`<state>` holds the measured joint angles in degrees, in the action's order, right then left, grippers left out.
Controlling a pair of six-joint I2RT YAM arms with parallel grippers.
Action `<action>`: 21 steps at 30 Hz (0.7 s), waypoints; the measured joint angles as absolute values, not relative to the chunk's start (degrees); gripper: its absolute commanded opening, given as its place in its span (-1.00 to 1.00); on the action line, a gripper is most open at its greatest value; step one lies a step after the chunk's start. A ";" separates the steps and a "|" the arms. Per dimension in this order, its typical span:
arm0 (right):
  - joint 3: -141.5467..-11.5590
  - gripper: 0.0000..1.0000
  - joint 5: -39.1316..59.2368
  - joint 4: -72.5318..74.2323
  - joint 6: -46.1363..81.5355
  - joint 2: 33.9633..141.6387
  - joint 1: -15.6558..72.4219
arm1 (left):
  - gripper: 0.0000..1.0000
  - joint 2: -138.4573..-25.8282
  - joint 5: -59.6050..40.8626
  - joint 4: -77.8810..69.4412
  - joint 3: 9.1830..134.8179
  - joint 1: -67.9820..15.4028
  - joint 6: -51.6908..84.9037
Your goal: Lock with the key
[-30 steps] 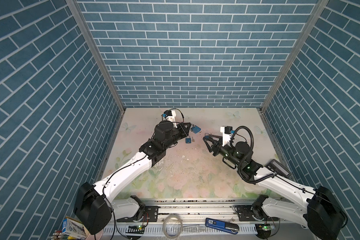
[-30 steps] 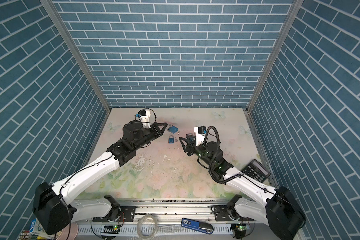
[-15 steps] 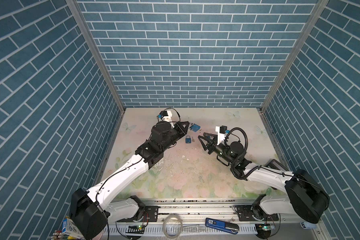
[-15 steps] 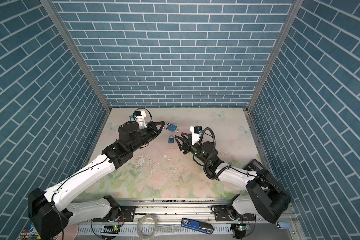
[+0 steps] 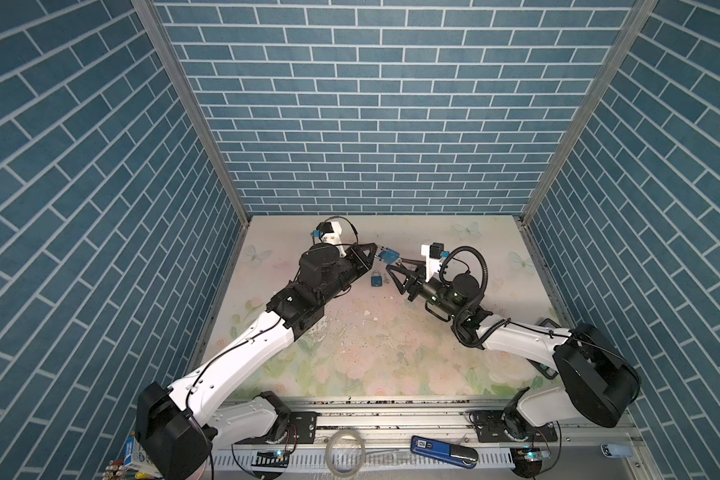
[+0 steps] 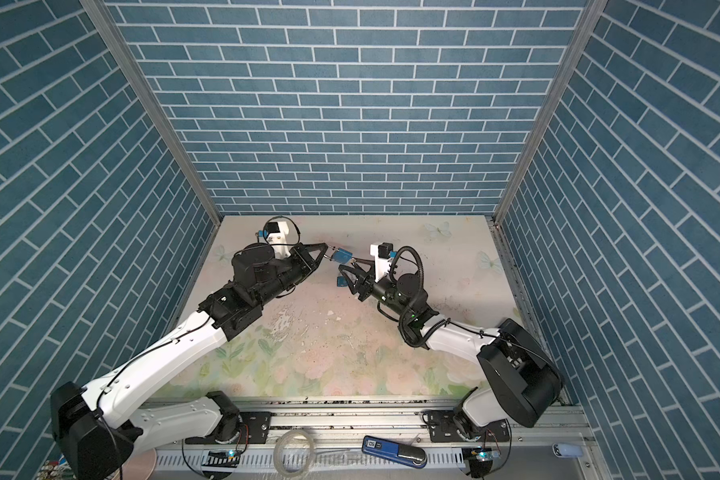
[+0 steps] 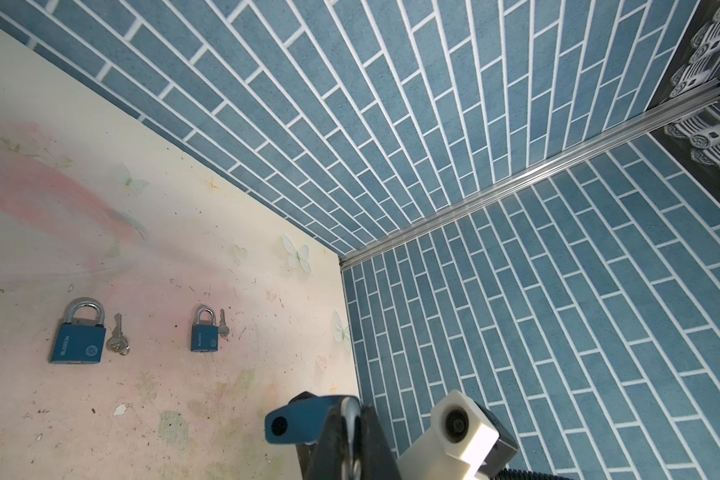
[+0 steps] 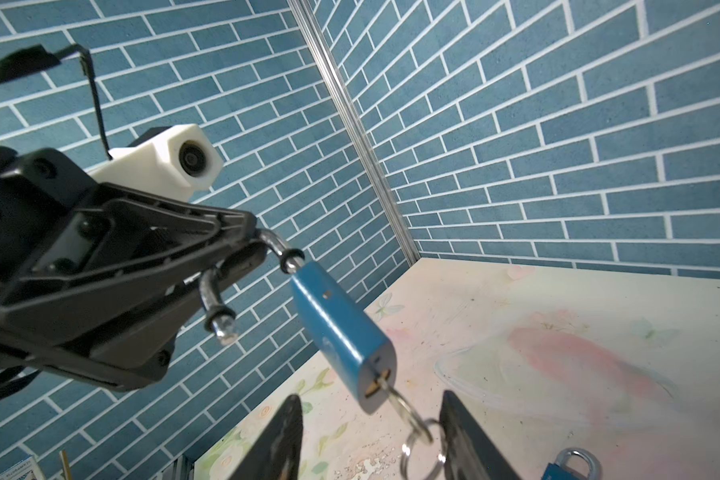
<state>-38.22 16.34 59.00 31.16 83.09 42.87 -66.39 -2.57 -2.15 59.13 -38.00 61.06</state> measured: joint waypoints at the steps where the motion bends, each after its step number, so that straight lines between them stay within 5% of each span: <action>1: -38.30 0.03 16.56 59.11 31.09 83.09 42.87 | -1.00 -66.30 -2.59 -1.93 59.13 -38.00 61.06; 21: -41.58 -0.33 22.35 58.11 31.05 84.51 42.24 | -1.00 -65.41 -3.29 -1.52 59.13 -37.36 62.26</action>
<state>-41.58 22.35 58.11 31.05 84.51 42.24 -65.41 -3.29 -1.52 59.13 -37.36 62.26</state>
